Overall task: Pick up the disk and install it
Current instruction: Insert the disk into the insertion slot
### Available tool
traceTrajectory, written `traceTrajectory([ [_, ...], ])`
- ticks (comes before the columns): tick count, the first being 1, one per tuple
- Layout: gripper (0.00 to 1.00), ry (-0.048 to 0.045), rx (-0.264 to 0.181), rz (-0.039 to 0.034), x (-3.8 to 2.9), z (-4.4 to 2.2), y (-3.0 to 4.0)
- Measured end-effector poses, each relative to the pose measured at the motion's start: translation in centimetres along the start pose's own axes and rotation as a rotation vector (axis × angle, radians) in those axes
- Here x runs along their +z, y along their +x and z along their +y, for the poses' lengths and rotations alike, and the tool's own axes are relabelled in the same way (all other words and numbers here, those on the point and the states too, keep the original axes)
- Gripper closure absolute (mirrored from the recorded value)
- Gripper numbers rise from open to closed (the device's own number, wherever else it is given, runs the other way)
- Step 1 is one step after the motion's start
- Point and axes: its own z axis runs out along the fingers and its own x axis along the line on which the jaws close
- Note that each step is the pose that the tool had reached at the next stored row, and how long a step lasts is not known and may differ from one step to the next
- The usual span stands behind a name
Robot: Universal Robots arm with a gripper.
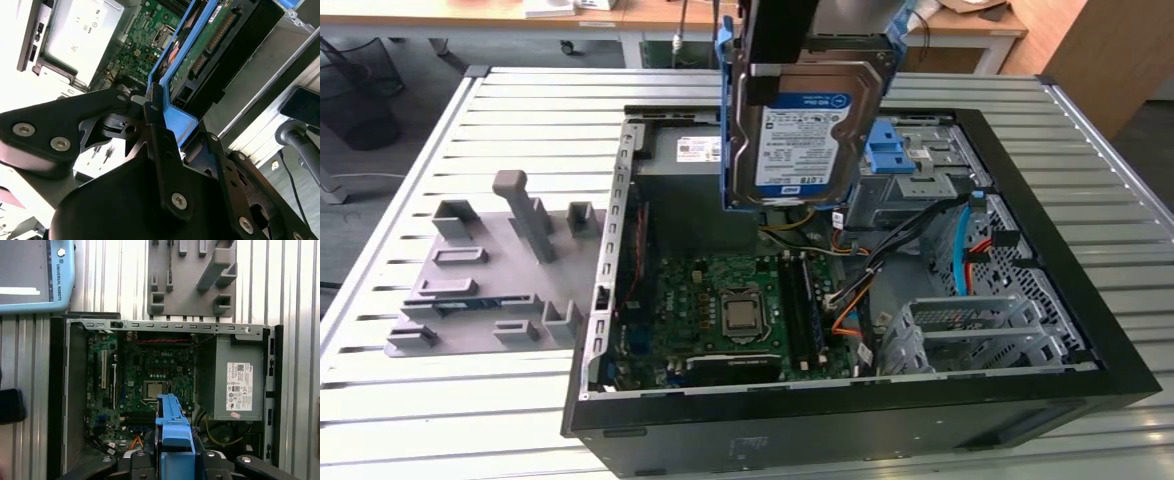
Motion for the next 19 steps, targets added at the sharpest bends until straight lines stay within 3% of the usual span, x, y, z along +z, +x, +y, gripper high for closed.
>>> traceTrajectory([
  [4,0.64,-0.0001,0.0,0.0001,0.05,-0.14,0.59],
  [10,0.64,0.0,0.0,0.0001,0.13,-1.51,0.71],
  [19,0.64,-0.0001,0.0,0.0002,0.37,-2.35,0.83],
])
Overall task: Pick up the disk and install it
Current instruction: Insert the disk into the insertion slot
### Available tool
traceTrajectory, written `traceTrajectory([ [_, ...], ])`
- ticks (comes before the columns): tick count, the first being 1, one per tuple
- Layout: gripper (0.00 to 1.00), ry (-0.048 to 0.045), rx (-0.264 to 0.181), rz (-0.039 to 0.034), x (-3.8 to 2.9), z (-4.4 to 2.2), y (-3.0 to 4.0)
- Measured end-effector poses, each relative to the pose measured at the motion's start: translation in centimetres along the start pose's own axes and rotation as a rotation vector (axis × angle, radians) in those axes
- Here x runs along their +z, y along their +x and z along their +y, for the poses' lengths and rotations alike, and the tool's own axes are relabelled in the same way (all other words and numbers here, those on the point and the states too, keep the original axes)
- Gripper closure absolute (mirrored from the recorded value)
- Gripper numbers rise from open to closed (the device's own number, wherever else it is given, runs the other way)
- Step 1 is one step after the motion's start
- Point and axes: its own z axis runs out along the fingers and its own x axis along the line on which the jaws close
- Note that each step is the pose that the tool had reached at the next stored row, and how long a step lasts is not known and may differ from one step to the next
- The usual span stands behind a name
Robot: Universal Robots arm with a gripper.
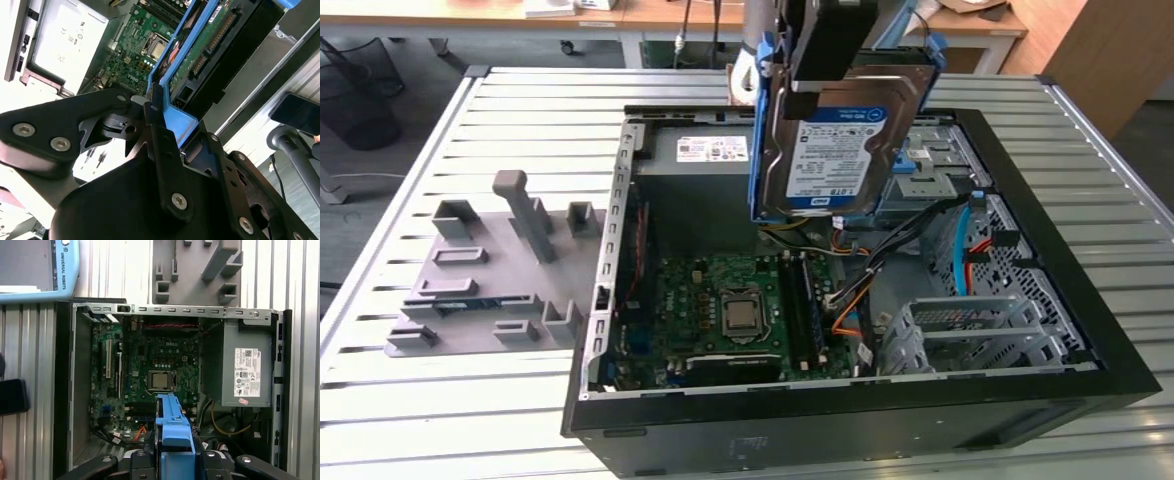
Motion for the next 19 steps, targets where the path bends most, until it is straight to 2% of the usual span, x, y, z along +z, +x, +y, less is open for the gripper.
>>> traceTrajectory([
  [7,0.64,0.0001,0.0,-0.0002,0.14,-0.01,0.23],
  [16,0.64,0.0,0.0,-0.0002,0.32,0.01,2.14],
  [19,0.64,0.0001,0.0,-0.0002,0.34,0.02,2.31],
])
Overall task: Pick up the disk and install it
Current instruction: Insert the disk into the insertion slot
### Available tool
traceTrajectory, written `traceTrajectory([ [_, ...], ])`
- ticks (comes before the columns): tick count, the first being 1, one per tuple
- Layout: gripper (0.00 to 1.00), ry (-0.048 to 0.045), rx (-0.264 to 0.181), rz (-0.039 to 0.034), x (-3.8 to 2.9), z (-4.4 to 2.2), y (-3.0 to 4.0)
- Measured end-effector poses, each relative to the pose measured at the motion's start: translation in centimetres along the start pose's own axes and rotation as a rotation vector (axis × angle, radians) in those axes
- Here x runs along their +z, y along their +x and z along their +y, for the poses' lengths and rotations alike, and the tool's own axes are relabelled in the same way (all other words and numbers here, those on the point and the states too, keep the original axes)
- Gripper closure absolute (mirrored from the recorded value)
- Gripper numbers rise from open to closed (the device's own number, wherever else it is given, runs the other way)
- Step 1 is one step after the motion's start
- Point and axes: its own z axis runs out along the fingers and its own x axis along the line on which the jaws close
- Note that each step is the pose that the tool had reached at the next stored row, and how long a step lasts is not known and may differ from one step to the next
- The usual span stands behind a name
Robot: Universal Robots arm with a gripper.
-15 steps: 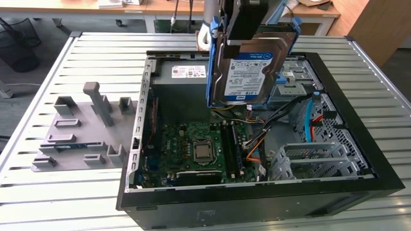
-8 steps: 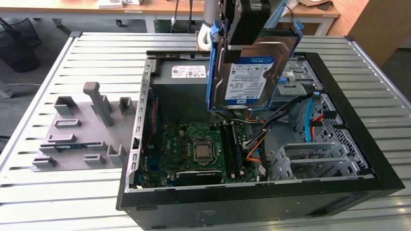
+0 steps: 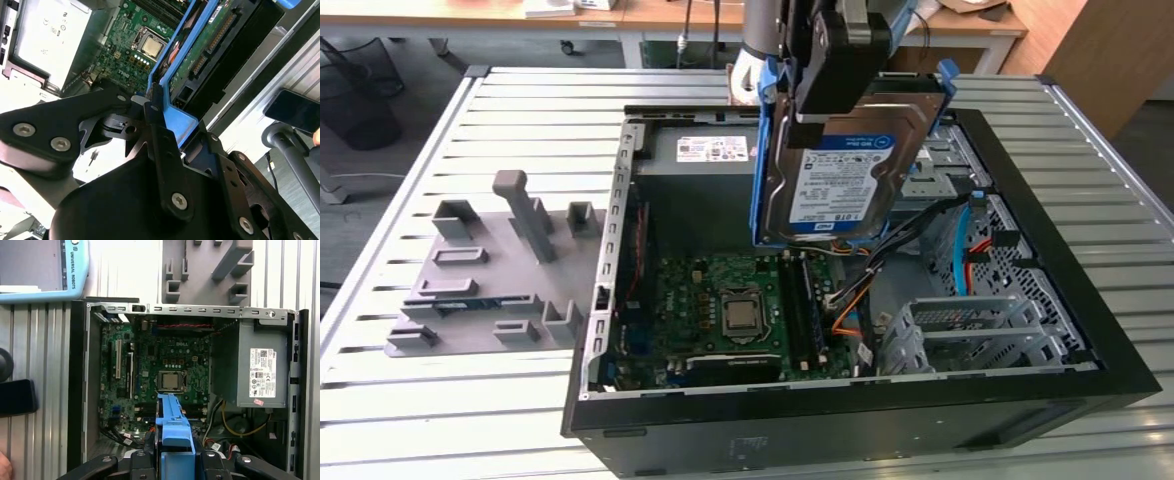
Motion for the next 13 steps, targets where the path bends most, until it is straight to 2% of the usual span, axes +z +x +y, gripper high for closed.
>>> traceTrajectory([
  [13,0.64,0.0,0.0,0.0031,0.01,-0.01,0.01],
])
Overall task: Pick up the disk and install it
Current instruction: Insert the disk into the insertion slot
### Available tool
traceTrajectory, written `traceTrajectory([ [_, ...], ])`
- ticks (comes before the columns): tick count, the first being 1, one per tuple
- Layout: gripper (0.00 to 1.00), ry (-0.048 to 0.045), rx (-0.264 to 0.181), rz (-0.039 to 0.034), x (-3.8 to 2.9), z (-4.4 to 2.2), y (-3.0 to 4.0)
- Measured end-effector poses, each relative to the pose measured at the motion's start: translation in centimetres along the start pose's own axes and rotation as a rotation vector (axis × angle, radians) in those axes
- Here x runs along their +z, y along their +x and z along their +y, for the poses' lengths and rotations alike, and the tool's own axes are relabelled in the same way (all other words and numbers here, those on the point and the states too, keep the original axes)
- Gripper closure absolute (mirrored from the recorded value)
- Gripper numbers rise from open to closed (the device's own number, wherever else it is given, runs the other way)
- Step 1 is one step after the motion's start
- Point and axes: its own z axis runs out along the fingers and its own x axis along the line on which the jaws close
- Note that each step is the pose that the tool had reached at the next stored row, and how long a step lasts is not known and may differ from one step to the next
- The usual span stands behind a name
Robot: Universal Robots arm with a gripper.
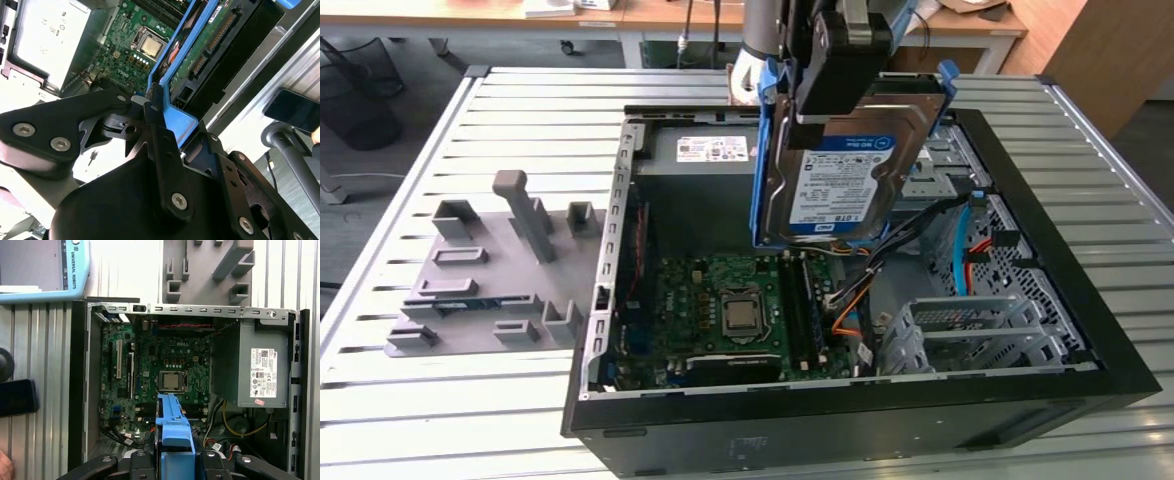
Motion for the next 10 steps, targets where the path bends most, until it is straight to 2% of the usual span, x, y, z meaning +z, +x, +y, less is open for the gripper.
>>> traceTrajectory([
  [5,0.64,0.0,0.0,0.0016,0.05,-0.23,0.24],
  [10,0.64,0.0,0.0,0.0017,0.15,-0.33,1.16],
])
